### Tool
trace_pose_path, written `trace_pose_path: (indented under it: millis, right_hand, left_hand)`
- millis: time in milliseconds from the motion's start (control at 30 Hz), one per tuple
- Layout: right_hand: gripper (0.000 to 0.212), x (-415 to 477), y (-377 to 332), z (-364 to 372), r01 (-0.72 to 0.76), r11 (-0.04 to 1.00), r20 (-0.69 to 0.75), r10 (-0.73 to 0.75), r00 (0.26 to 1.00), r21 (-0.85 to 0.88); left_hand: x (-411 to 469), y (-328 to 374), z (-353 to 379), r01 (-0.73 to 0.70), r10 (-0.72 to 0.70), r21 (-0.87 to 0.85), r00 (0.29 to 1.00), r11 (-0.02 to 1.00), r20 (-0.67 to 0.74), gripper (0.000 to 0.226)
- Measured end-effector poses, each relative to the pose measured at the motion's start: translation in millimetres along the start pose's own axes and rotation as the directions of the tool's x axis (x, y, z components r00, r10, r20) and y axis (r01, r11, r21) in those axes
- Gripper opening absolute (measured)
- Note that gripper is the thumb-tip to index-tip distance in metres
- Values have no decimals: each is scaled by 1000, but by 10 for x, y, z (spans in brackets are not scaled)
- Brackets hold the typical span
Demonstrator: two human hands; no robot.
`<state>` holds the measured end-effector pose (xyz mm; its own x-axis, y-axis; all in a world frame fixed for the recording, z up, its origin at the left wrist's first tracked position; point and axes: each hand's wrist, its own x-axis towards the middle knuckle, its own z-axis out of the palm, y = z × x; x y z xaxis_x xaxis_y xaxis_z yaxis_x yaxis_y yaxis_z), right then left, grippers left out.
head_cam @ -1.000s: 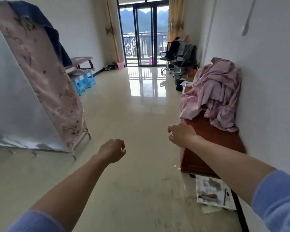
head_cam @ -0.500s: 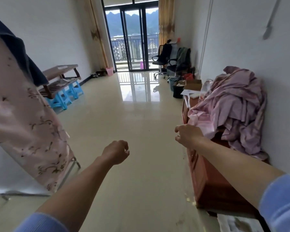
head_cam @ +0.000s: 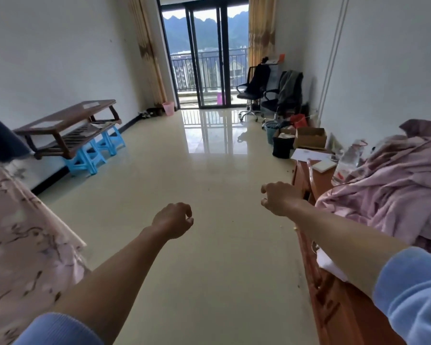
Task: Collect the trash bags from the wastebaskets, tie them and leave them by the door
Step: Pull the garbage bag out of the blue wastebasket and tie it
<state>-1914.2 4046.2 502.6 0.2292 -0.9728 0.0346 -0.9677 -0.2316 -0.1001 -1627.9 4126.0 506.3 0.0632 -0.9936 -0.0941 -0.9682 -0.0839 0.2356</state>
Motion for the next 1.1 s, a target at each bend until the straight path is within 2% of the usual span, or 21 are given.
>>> trace_pose_path:
  millis: [200,333,500,700,833,1100]
  right_hand:
    - [40,1608,-42,231,50,998,13,-50,999,-40]
    - [38,2863,45,322,-6,999,-9,5,1000,-51]
    - [39,4336,219,236,-146,989,-6,146,989,-13]
    - [45,5764,449,217,-219,976,17,219,976,18]
    - [45,6867,657,414,-213,977,29,213,977,-5]
    - [44,9382,1137,569,-192,981,80,193,978,-19]
  left_hand:
    - [1639,-358,-19,31,-32,4,999,999,44,22]
    - [2930,-540,-75,-5,6,-26,999,1000,42,22]
    - [4514,-694,-369,-47,47,-6,996,999,82,23]
    - [6233,-609,-675,-129,127,9,988,992,85,21]
    - [7444,-532,-639,-170,168,9,982,985,82,21]
    - [9835,-388,-759,-126,126,-10,984,992,124,21]
